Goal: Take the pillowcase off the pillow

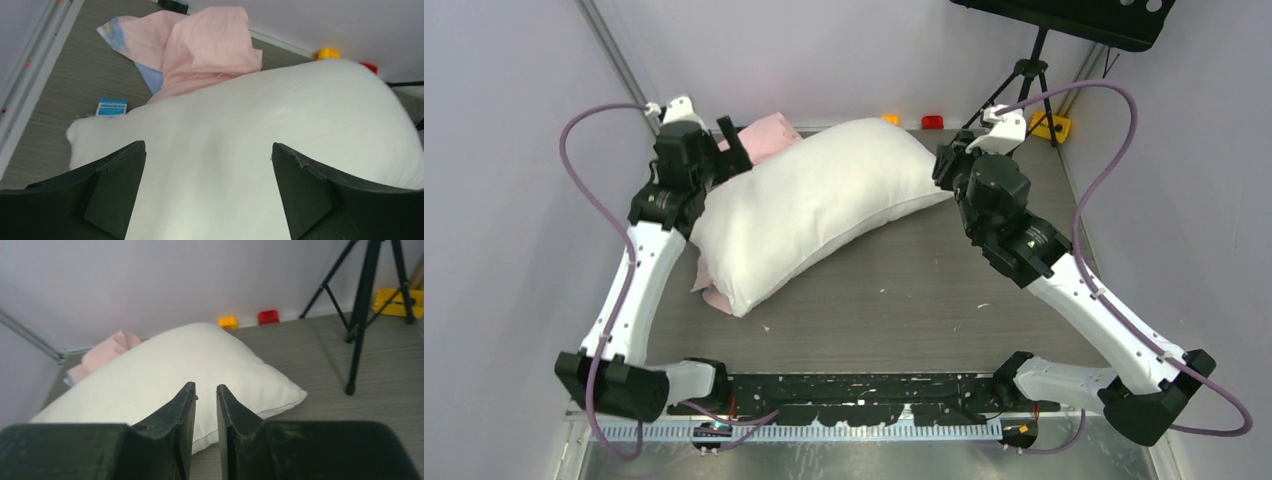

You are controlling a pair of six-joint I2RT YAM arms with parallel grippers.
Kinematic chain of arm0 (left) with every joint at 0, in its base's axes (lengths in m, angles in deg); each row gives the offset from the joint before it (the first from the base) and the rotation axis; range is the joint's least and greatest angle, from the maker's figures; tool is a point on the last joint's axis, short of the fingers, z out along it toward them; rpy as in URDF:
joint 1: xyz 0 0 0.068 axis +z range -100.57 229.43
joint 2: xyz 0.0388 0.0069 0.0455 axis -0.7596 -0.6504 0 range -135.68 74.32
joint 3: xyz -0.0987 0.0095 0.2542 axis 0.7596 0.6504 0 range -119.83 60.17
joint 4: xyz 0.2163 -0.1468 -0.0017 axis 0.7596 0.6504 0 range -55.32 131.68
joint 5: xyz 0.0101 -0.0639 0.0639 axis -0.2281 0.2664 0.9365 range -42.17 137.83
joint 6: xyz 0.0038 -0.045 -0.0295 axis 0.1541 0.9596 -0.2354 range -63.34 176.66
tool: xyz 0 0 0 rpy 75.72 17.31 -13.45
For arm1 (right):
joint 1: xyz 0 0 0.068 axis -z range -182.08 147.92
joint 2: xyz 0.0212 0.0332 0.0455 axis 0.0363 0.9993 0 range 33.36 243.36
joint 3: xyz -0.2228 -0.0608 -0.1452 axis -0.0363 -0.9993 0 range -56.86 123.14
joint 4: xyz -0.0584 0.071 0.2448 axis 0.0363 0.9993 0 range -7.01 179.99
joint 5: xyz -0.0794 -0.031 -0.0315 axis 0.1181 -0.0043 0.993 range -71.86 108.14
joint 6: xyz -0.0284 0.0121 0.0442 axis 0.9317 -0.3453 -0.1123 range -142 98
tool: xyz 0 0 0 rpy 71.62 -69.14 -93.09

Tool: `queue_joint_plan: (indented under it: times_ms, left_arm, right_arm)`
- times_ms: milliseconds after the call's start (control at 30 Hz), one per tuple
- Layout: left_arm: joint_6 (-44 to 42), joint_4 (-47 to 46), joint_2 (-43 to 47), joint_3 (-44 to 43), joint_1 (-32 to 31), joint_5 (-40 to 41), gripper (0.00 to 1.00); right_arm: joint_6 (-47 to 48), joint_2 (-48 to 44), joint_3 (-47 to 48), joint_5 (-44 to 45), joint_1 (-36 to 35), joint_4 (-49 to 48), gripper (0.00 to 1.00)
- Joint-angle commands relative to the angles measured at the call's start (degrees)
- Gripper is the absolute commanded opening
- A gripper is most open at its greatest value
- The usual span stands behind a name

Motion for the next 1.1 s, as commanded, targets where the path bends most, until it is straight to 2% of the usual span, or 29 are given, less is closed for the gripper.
queue_joint_plan:
  times_ms: [0, 67, 100, 167, 267, 433, 567, 733, 933, 1033, 1067]
  left_arm:
    - [-9.34, -14.71, 9.49, 13.02, -0.01, 3.07, 1.0]
    - [-8.62, -17.27, 11.35, 18.43, 0.03, 3.47, 1.0]
    - [-8.19, -18.26, 11.98, 20.85, -0.05, 3.36, 1.0]
    - [-7.51, -20.86, 12.95, 25.35, -0.02, 3.76, 1.0]
    - [-8.93, -25.81, 14.05, 32.54, 0.0, 5.93, 1.0]
    - [-12.49, -35.81, 14.76, 44.23, 0.01, 8.46, 1.0]
    - [-17.08, -43.61, 12.57, 50.87, 0.01, 8.47, 1.0]
    - [-20.58, -54.3, 8.87, 56.45, 0.06, 11.26, 1.0]
    - [-22.34, -64.73, 1.11, 59.65, 0.31, 9.77, 1.0]
    - [-23.86, -72.39, -3.29, 61.49, 1.19, 8.88, 1.0]
    - [-24.05, -70.59, -3.88, 60.49, 1.35, 7.98, 1.0]
  right_arm:
    - [1.67, 0.7, -3.25, 3.29, 4.7, 2.86, 0.28]
    - [-0.79, 2.05, -4.02, -0.12, 10.01, 5.33, 0.42]
    - [-2.31, 2.66, -4.41, -2.05, 12.41, 6.54, 0.55]
    - [-4.68, 3.73, -5.72, -5.11, 17.13, 8.23, 0.71]
    - [-5.41, 3.24, -12.03, -5.25, 21.18, 6.11, 0.81]
    - [-0.74, -1.85, -27.11, -4.13, 21.73, -8.09, 0.85]
    - [3.2, -2.27, -34.17, -2.37, 22.52, -16.02, 0.85]
    - [4.35, 1.65, -36.84, -4.53, 26.65, -22.42, 0.86]
    - [9.71, 12.21, -47.16, -3.07, 27.03, -49.16, 0.88]
    - [11.14, 14.04, -45.94, -2.48, 27.74, -50.87, 0.89]
    - [11.34, 14.85, -45.54, -2.02, 28.05, -51.69, 0.89]
